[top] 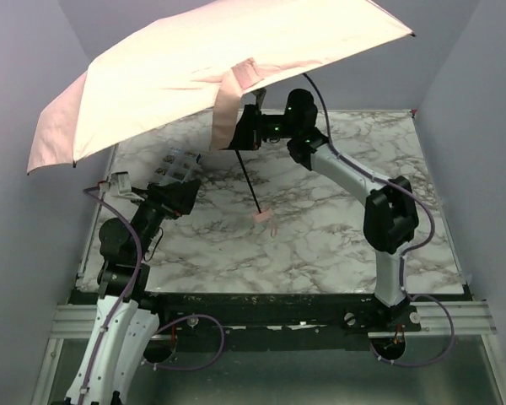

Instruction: Put away the umbrella

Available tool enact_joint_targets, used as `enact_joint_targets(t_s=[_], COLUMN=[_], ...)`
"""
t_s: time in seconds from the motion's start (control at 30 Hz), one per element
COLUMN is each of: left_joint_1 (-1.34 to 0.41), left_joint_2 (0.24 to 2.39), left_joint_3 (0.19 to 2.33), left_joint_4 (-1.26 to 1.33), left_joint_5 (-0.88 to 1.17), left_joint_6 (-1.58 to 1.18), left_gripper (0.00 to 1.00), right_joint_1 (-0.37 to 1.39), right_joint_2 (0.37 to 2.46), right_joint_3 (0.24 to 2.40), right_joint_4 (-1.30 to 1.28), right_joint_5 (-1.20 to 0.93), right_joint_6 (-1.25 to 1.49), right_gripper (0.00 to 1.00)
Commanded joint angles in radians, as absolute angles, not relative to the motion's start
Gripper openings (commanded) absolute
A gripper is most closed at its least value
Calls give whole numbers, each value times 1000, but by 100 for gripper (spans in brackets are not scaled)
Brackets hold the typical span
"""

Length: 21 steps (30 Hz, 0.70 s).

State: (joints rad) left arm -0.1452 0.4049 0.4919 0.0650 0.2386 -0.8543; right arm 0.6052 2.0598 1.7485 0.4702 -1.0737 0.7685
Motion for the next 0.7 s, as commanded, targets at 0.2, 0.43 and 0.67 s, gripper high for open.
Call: enact_joint_targets(t_s=[0.2,0.43,0.67], left_joint_1=[-158,-274,-369], left_joint_2=[703,899,1167], left_joint_3=[587,738,887], left_joint_4=[632,786,1108], left_joint_5=[430,353,437], left_joint_6=[-1095,-1015,-1107], left_gripper=[99,98,94], right_joint_1=[549,545,544], right_joint_2=[1760,1636,1554], right_joint_3=[1607,1566,1520], right_joint_4=[249,12,8], right_joint_5=[-1060,-991,-1056], right_joint_6=[583,454,475], right_gripper=[1,1,1])
